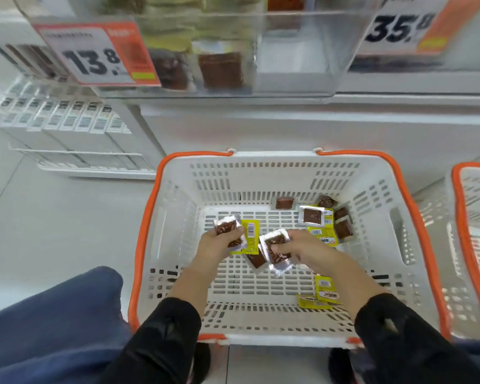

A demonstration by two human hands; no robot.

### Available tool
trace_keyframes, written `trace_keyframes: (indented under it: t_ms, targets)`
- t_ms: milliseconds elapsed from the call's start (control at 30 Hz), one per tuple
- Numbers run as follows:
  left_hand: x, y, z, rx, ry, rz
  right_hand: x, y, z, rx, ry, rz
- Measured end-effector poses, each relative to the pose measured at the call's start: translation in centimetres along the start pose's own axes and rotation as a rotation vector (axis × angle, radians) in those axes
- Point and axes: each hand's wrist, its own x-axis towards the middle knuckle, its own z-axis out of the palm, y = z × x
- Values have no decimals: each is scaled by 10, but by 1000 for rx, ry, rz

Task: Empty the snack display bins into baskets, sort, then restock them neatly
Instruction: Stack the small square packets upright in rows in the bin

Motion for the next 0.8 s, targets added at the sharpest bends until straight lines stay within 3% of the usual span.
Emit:
trace_keyframes:
  t_ms: [67,200,233,400,467,567,700,800]
  targets:
    - [-18,11,2,70,-49,124,-16,-9,1,175,-88,-31]
    - [-51,31,-3,48,199,420,-43,-10,3,291,-156,-90]
    - [-58,35,-6,29,192,428,-49,-10,5,304,-161,-110]
    - [-93,41,-2,303,-207,343,-75,-16,18,350,-94,-176]
    - [-100,37,1,354,-283,353,-83,-17,21,376,-17,-198]
    - [-103,34,4,467,-198,388,-88,-17,29,460,100,-244]
    - [-108,31,10,184,-75,320,-89,-18,52,609,156,-316]
    - [-110,27,15,91,-47,311,-90,-17,63,563,205,-321]
